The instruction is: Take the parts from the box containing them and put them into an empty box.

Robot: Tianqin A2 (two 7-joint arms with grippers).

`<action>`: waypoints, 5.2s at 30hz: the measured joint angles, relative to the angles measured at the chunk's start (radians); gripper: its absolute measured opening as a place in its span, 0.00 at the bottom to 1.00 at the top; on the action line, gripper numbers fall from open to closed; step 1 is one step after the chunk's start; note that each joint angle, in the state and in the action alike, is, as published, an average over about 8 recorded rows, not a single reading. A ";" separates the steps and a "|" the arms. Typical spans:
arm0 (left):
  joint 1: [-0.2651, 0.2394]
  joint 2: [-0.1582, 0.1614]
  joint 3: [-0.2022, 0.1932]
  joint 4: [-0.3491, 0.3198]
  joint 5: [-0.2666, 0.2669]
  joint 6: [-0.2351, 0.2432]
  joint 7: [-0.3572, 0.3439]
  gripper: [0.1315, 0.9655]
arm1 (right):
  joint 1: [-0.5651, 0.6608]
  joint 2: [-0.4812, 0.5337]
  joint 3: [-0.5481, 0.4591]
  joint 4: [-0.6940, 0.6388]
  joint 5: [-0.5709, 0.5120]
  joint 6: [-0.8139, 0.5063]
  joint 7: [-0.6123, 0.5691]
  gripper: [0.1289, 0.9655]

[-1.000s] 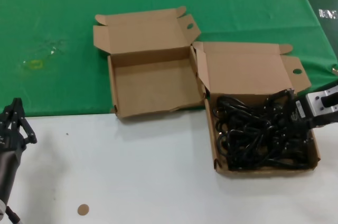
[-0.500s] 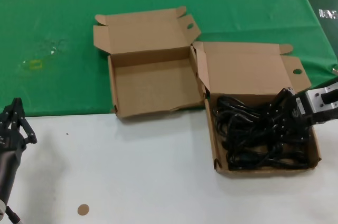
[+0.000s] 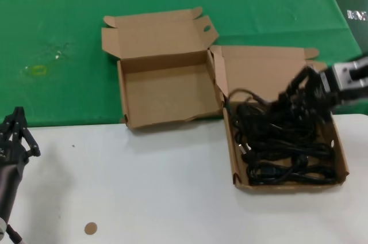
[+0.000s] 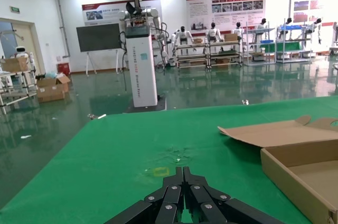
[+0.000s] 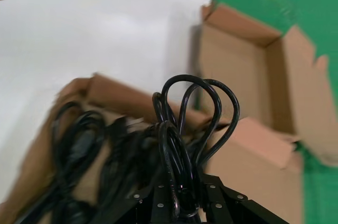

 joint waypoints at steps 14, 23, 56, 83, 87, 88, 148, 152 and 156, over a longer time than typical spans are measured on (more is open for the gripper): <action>0.000 0.000 0.000 0.000 0.000 0.000 0.000 0.02 | 0.119 -0.135 -0.025 -0.028 -0.032 0.047 0.021 0.12; 0.000 0.000 0.000 0.000 0.000 0.000 0.000 0.02 | 0.168 -0.293 -0.058 -0.140 -0.052 0.125 0.018 0.12; 0.000 0.000 0.000 0.000 0.000 0.000 0.000 0.02 | 0.265 -0.602 -0.070 -0.643 -0.042 0.364 -0.309 0.11; 0.000 0.000 0.000 0.000 0.000 0.000 0.000 0.02 | 0.371 -0.700 -0.004 -0.964 -0.013 0.445 -0.553 0.26; 0.000 0.000 0.000 0.000 0.000 0.000 0.000 0.02 | 0.376 -0.698 0.003 -0.963 -0.010 0.443 -0.556 0.35; 0.000 0.000 0.000 0.000 0.000 0.000 0.000 0.02 | 0.376 -0.696 0.005 -0.959 -0.009 0.441 -0.555 0.38; 0.000 0.000 0.000 0.000 0.000 0.000 0.000 0.79 | -0.418 -0.543 0.283 -0.074 0.231 0.906 -0.041 1.00; 0.000 0.000 0.000 0.000 0.000 0.000 0.000 0.86 | -0.490 -0.533 0.309 -0.001 0.254 0.953 0.002 1.00; 0.000 0.000 0.000 0.000 0.000 0.000 0.000 0.93 | -0.563 -0.522 0.336 0.072 0.278 1.001 0.046 1.00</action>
